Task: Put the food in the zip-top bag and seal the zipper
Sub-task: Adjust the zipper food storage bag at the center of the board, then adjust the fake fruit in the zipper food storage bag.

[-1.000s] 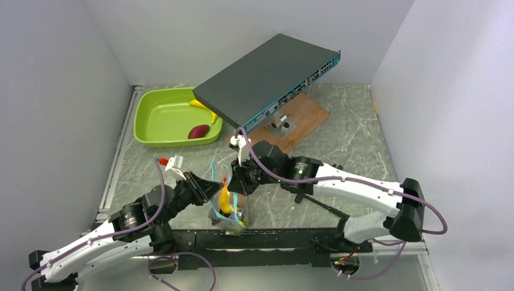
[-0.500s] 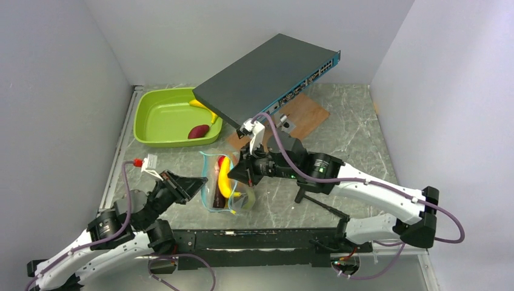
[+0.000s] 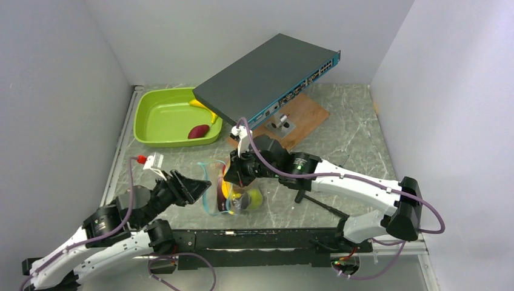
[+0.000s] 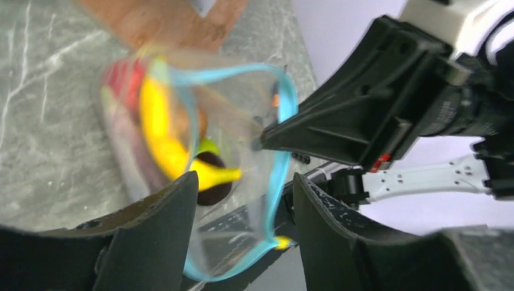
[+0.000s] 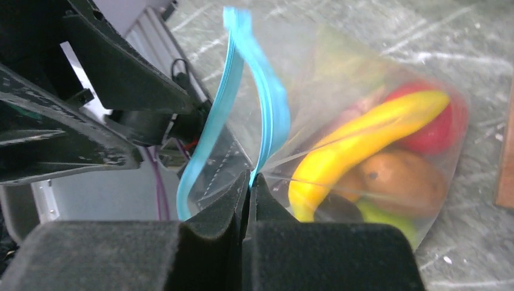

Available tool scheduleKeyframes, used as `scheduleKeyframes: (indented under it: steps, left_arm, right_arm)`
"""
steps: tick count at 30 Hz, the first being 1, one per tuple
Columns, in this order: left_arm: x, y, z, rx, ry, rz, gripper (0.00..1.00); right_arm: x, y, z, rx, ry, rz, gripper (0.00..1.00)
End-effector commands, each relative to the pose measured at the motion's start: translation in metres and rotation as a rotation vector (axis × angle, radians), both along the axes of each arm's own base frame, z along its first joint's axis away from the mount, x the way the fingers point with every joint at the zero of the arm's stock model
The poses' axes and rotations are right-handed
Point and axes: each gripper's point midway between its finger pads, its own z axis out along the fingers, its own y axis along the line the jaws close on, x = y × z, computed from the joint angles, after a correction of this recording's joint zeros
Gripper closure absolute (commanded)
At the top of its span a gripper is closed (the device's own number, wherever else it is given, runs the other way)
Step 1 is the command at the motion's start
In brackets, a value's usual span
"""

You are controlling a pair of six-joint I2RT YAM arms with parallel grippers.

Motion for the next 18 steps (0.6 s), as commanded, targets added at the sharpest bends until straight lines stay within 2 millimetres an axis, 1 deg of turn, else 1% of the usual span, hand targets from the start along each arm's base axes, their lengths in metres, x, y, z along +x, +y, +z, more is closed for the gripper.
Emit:
scheduleKeyframes:
  steps: [1, 3, 5, 6, 7, 8, 10, 11, 13, 14, 16, 18]
  left_arm:
    - [-0.012, -0.004, 0.043, 0.119, -0.139, -0.143, 0.36]
    - [-0.021, -0.016, 0.06, 0.164, -0.205, -0.252, 0.36]
    - [-0.028, -0.03, 0.077, 0.215, -0.268, -0.36, 0.39]
    - [-0.029, -0.035, 0.079, 0.251, -0.283, -0.399, 0.41]
    - [-0.028, -0.041, 0.079, 0.292, -0.283, -0.426, 0.46]
    - [-0.026, -0.042, 0.072, 0.348, -0.265, -0.44, 0.52]
    - [-0.018, -0.049, 0.058, 0.434, -0.233, -0.449, 0.62]
    - [-0.015, -0.054, 0.051, 0.461, -0.234, -0.463, 0.67]
    - [-0.015, -0.067, 0.036, 0.487, -0.249, -0.522, 0.79]
    - [-0.015, -0.071, 0.028, 0.492, -0.269, -0.544, 0.81]
    - [-0.016, -0.078, 0.015, 0.49, -0.343, -0.588, 0.78]
    - [-0.014, -0.078, 0.005, 0.494, -0.401, -0.591, 0.76]
  right_arm:
    - [-0.008, 0.01, 0.061, 0.162, -0.075, 0.081, 1.0]
    - [-0.01, 0.009, 0.056, 0.156, -0.063, 0.086, 1.0]
    - [-0.01, 0.008, 0.052, 0.156, -0.047, 0.081, 1.0]
    - [-0.01, 0.008, 0.051, 0.157, -0.039, 0.077, 1.0]
    - [-0.01, 0.006, 0.05, 0.161, -0.032, 0.068, 1.0]
    - [-0.009, 0.005, 0.05, 0.163, -0.029, 0.053, 1.0]
    - [-0.007, 0.0, 0.048, 0.164, -0.024, 0.024, 1.0]
    - [-0.006, -0.002, 0.048, 0.167, -0.023, 0.012, 1.0]
    - [-0.004, -0.006, 0.047, 0.168, -0.022, -0.004, 1.0]
    - [-0.004, -0.008, 0.046, 0.167, -0.02, -0.01, 1.0]
    - [-0.003, -0.011, 0.045, 0.169, -0.015, -0.01, 1.0]
    - [-0.003, -0.013, 0.045, 0.172, -0.012, -0.007, 1.0]
